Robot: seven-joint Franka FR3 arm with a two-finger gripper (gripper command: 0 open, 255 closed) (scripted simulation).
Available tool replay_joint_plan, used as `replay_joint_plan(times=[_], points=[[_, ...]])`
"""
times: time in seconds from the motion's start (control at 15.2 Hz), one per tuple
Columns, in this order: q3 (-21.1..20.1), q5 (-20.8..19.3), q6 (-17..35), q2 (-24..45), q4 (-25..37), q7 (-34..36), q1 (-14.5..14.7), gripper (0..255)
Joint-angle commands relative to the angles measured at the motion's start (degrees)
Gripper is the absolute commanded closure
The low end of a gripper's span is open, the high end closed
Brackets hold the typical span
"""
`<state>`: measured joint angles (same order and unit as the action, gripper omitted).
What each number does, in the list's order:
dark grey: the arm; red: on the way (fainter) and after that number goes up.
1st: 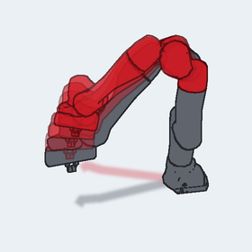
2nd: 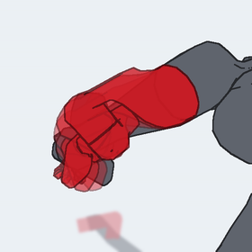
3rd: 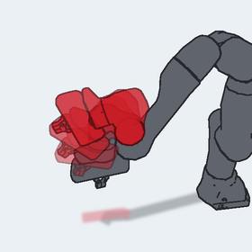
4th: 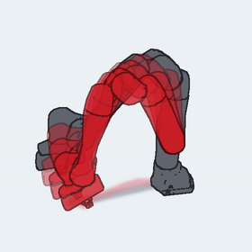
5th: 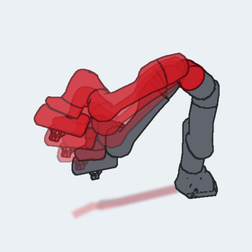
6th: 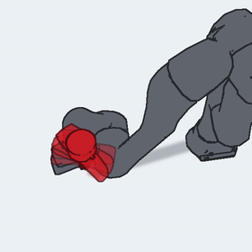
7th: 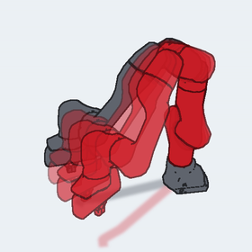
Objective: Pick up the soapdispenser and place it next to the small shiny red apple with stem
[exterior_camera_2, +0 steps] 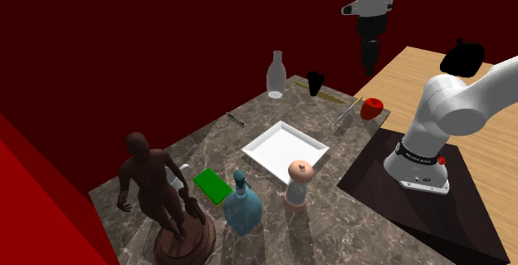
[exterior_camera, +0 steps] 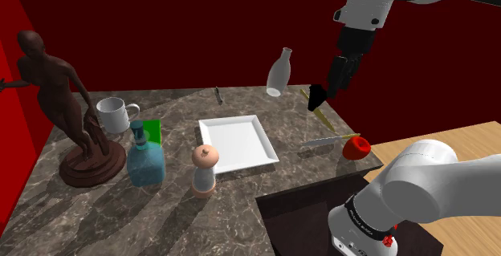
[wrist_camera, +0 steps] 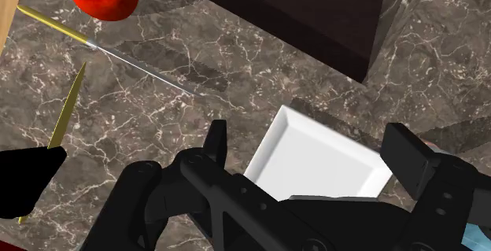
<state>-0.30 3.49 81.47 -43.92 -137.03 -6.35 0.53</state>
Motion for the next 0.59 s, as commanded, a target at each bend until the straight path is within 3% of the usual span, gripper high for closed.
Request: replay_joint_plan(times=[0.0,0.53], points=[[0.0,0.0,0.0,0.0,0.0,0.0,0.0,0],[-8.6,7.4,9.5,7.5,0.9,9.2,3.2,0]])
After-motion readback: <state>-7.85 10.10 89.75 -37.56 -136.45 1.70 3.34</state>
